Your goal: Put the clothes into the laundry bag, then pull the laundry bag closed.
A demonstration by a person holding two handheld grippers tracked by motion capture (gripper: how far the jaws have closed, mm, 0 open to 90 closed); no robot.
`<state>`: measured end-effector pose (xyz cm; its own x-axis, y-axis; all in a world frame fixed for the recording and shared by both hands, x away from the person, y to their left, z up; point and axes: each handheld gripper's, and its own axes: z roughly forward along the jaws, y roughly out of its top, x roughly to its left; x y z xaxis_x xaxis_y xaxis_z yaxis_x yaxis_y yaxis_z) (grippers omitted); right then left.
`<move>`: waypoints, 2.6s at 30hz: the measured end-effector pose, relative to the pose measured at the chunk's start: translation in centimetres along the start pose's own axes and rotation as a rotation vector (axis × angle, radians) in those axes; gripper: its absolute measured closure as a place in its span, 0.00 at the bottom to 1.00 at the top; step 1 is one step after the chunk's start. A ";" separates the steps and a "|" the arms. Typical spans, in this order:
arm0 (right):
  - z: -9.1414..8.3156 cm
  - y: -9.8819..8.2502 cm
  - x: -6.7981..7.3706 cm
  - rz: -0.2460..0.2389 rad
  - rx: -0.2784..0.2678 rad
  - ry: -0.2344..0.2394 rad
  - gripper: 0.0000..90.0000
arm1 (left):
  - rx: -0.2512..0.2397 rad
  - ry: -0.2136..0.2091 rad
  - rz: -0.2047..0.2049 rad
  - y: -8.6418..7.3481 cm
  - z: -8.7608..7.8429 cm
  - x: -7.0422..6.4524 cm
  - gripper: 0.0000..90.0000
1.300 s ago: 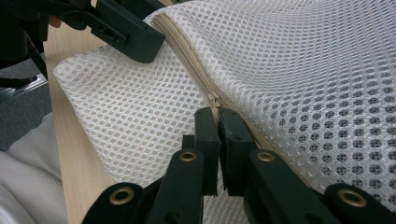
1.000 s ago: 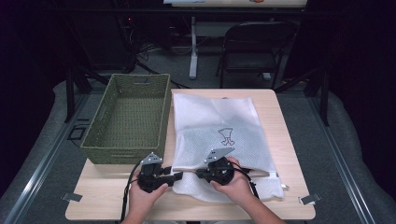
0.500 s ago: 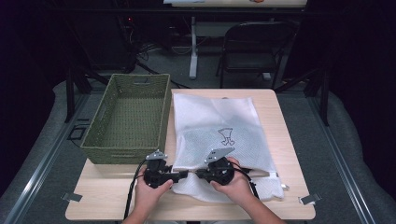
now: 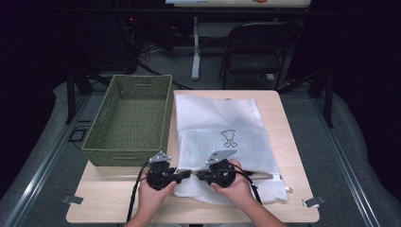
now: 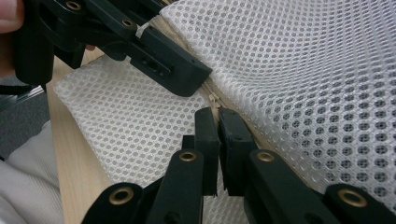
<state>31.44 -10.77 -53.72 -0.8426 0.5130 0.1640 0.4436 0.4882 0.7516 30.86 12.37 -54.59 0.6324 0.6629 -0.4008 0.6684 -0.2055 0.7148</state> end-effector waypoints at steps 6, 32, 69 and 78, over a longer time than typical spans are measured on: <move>0.2 0.3 0.1 0.000 -0.011 -0.012 0.97 | -0.007 0.023 0.017 0.2 0.0 -0.3 0.82; -0.3 0.6 0.0 0.079 -0.020 -0.002 0.97 | -0.008 0.071 0.058 0.4 -0.1 -1.3 0.89; -1.2 1.5 -0.6 0.150 -0.040 0.018 0.97 | -0.027 0.047 0.045 1.4 -0.7 -1.2 0.90; -1.6 1.8 -0.5 0.149 -0.047 0.020 0.97 | -0.031 0.047 0.044 1.6 -0.9 -1.4 0.90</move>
<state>32.15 -11.29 -51.39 -0.7746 0.5630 0.2880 0.5496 0.3741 0.7469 30.65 11.79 -52.39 0.6414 0.6871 -0.3414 0.6273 -0.2134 0.7490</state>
